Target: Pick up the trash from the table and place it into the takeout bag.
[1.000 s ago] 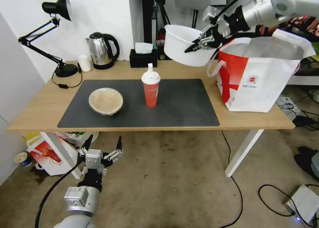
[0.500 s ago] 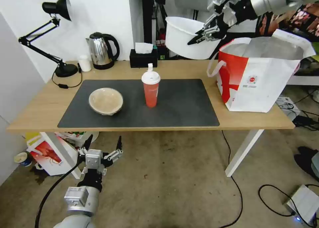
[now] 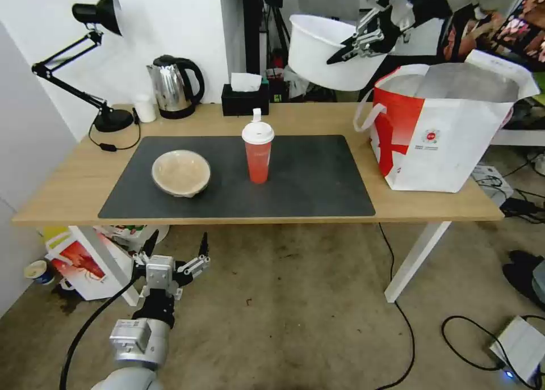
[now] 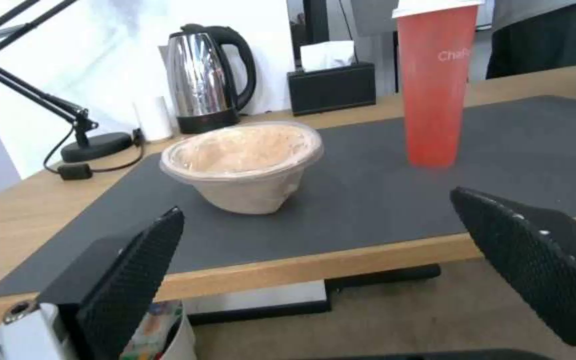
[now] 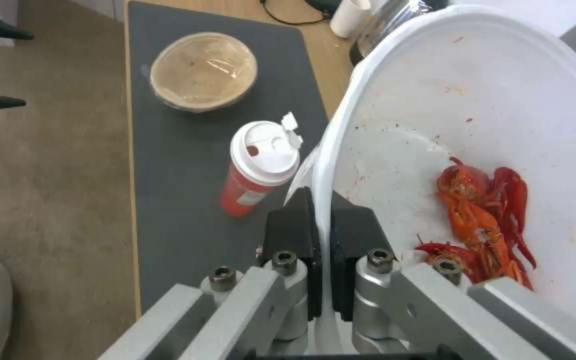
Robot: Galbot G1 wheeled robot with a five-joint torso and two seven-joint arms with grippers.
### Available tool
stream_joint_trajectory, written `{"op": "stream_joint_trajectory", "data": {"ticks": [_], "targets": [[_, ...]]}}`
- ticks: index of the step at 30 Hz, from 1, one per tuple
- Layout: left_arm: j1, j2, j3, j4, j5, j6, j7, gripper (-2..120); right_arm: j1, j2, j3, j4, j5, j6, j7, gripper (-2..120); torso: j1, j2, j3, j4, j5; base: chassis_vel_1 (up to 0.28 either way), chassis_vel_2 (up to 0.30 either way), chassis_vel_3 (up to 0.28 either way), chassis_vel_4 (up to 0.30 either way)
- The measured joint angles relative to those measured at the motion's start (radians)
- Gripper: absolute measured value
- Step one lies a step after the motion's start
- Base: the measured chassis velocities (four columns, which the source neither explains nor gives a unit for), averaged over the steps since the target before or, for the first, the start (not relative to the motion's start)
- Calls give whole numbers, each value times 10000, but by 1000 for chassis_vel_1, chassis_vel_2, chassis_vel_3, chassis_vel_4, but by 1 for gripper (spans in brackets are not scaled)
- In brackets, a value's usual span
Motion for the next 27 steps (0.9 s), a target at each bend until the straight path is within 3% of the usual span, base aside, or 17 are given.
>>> {"op": "stream_joint_trajectory", "data": {"ticks": [14,27], "targets": [[0,0,-1,0,0,0,0,100,315,1535,-229,314,-340,33,-16,1,1,0,0,-2,3,0,0,0,0],[0,0,-1,0,0,0,0,100,734,1825,-648,208,-490,182,-87,1,0,0,0,-2,0,0,0,0,0]]}}
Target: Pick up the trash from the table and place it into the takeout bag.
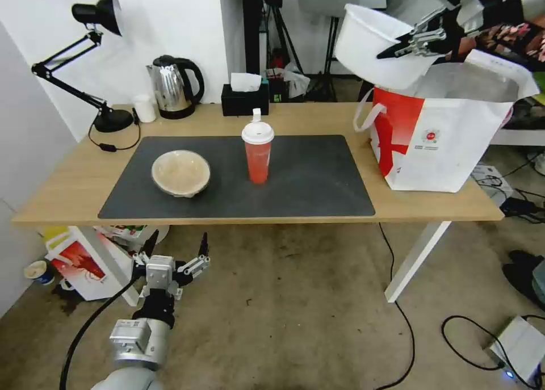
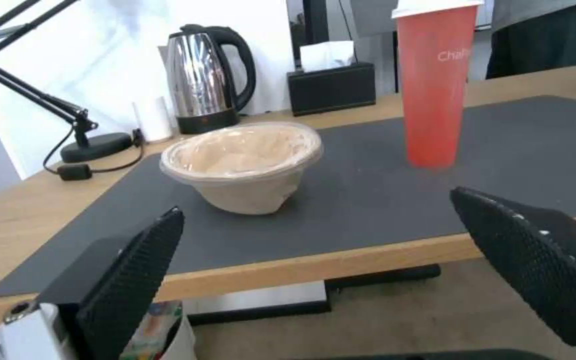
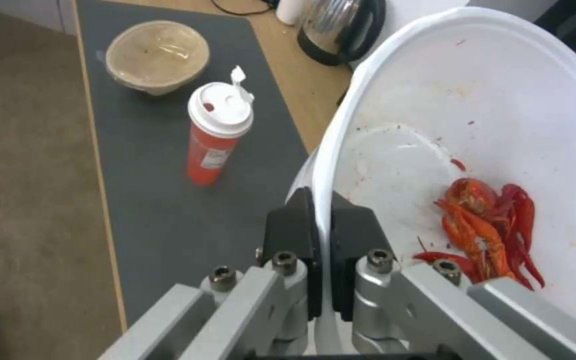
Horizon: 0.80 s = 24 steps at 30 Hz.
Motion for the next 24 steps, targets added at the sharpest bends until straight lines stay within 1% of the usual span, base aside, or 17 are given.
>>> {"op": "stream_joint_trajectory", "data": {"ticks": [5,12,20,24], "targets": [[0,0,0,0,0,0,0,100,112,-162,-57,-137,3,1,-37,1,0,0,0,4,-5,0,0,0,0],[0,0,1,0,0,0,0,100,182,-139,-177,-288,-82,11,-45,1,0,0,0,0,1,0,0,0,0],[0,0,1,0,0,0,0,100,180,45,-237,-368,-456,57,3,1,0,0,0,2,0,0,0,0,0],[0,0,0,0,0,0,0,100,233,325,-440,-376,-691,134,84,1,0,0,0,0,0,0,0,0,0]]}}
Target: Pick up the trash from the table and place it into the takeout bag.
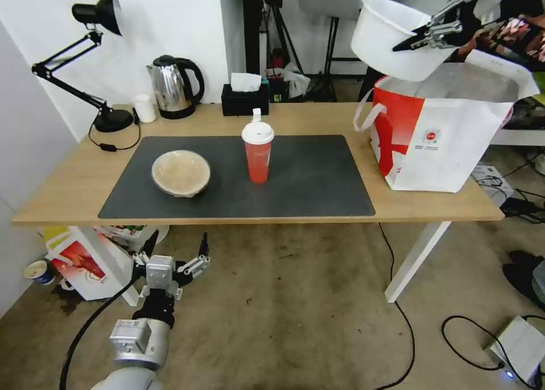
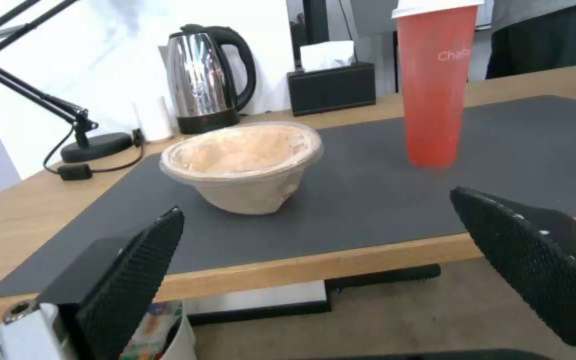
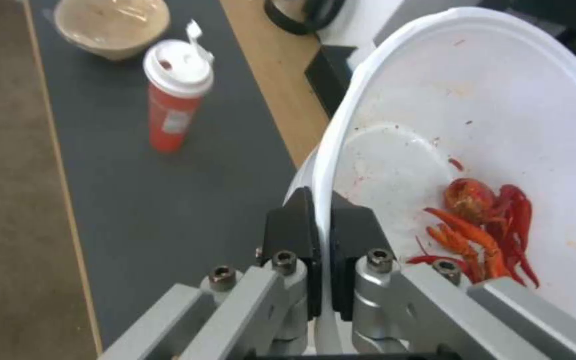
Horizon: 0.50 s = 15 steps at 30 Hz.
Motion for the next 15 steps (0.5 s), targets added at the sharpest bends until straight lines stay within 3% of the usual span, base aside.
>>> {"op": "stream_joint_trajectory", "data": {"ticks": [15], "targets": [[0,0,0,0,0,0,0,100,-207,808,-178,106,-562,171,236,1,0,0,0,1,-1,0,0,0,0]]}}
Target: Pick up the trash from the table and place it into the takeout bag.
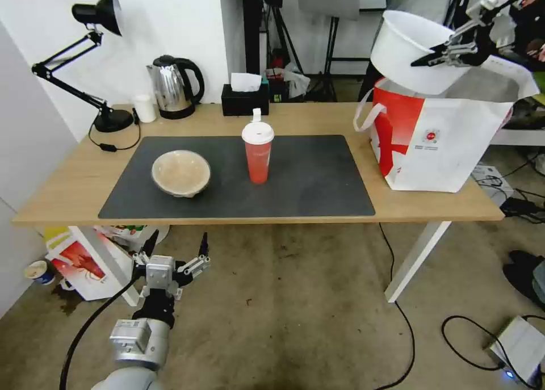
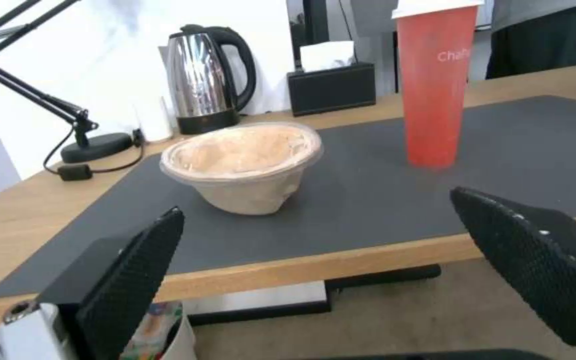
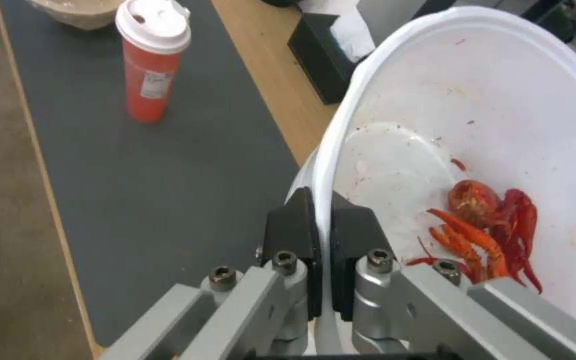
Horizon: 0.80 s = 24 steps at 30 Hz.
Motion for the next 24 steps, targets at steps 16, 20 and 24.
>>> {"op": "stream_joint_trajectory", "data": {"ticks": [16,20,24], "targets": [[0,0,-1,0,0,0,0,100,148,325,-365,-76,-274,52,41,1,-2,0,0,0,1,0,0,0,0],[0,0,0,0,0,0,0,100,301,413,-616,-112,-311,96,201,1,-2,0,0,1,1,0,0,0,0],[-1,0,0,0,0,0,0,100,503,468,-897,-130,-354,167,327,1,-2,0,0,-1,2,0,0,0,0]]}}
